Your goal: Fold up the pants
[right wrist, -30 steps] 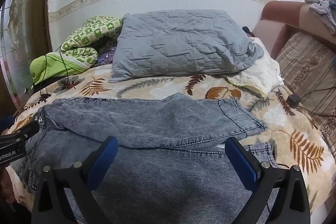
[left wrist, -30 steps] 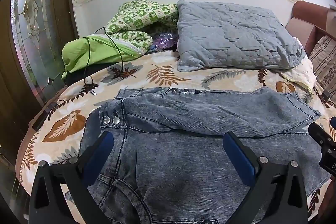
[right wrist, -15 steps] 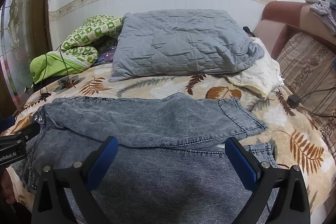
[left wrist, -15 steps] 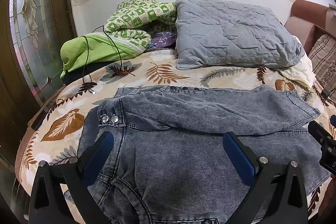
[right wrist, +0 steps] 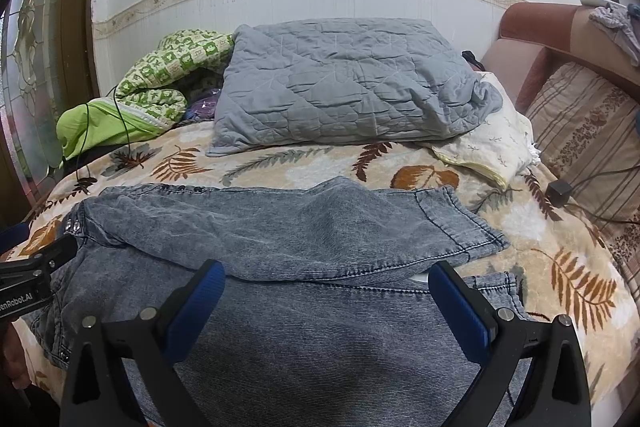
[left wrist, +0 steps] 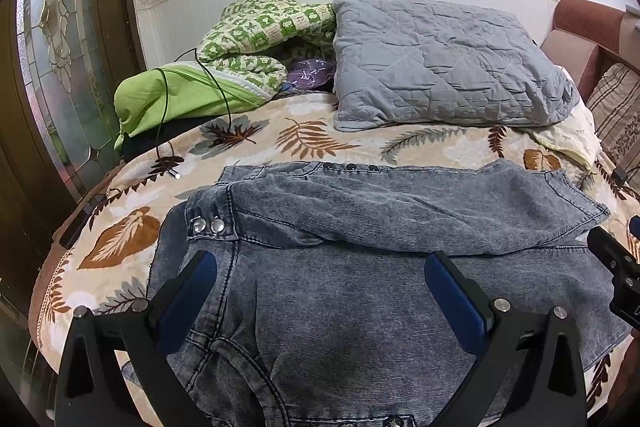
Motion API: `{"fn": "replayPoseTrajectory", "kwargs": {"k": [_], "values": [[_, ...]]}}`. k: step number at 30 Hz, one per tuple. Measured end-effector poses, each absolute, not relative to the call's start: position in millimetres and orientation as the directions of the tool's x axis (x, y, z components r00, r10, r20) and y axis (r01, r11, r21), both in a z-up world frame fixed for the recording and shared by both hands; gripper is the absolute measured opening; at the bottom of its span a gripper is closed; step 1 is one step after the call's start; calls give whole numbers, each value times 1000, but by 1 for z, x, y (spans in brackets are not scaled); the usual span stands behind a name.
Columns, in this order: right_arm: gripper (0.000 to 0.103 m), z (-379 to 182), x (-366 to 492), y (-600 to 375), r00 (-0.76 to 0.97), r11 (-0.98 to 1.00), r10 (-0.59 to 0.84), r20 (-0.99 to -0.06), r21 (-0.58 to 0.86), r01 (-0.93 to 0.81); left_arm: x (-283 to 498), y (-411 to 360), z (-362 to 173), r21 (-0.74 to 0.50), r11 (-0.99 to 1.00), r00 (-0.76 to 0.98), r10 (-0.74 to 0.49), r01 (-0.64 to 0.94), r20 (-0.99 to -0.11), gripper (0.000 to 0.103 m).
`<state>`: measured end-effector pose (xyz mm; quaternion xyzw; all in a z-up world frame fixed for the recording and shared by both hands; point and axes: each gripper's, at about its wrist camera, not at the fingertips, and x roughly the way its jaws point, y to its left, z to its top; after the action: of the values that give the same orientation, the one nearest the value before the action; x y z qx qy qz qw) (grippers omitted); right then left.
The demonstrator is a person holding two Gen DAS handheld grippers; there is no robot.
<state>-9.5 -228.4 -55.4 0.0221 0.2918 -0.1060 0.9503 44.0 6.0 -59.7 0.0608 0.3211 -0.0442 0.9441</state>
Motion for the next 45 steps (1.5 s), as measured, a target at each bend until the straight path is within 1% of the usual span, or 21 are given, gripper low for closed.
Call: {"fn": "replayPoseTrajectory", "kwargs": {"k": [19, 23, 26, 29, 32, 34, 36, 37, 40, 43, 45], "values": [[103, -55, -10, -228, 806, 977, -188, -562, -21, 213, 42, 2, -60, 86, 988, 787, -49, 129, -615, 103], [103, -52, -9, -230, 806, 977, -186, -562, -18, 213, 46, 5, -61, 71, 988, 773, -62, 138, -632, 103], [103, -45, -4, -245, 811, 971, -212, -546, -26, 236, 58, 15, -62, 12, 988, 729, -106, 154, -676, 103], [103, -41, 6, -281, 801, 963, -207, -562, 27, 268, 75, 27, -62, -28, 988, 689, -125, 151, -714, 103], [103, -42, 24, -328, 778, 940, -221, -588, 85, 331, 94, 36, -58, -7, 992, 689, -94, 128, -719, 103], [103, -37, 36, -358, 776, 931, -247, -581, 80, 356, 113, 44, -54, 0, 995, 684, -72, 104, -726, 103], [103, -42, 52, -387, 769, 919, -206, -605, 152, 365, 133, 53, -52, -5, 995, 666, -67, 95, -742, 103], [103, -45, 60, -396, 745, 911, -187, -640, 170, 375, 143, 56, -52, -3, 996, 659, -64, 93, -750, 103], [103, -50, 88, -426, 714, 888, -133, -687, 237, 394, 180, 68, -50, 20, 997, 620, -33, 79, -784, 103], [102, -57, 117, -450, 707, 865, -82, -702, 302, 400, 216, 81, -50, 48, 997, 586, 4, 59, -810, 103], [100, -65, 136, -464, 694, 849, -60, -718, 329, 414, 241, 90, -53, 34, 998, 549, -1, 53, -836, 103]]}}
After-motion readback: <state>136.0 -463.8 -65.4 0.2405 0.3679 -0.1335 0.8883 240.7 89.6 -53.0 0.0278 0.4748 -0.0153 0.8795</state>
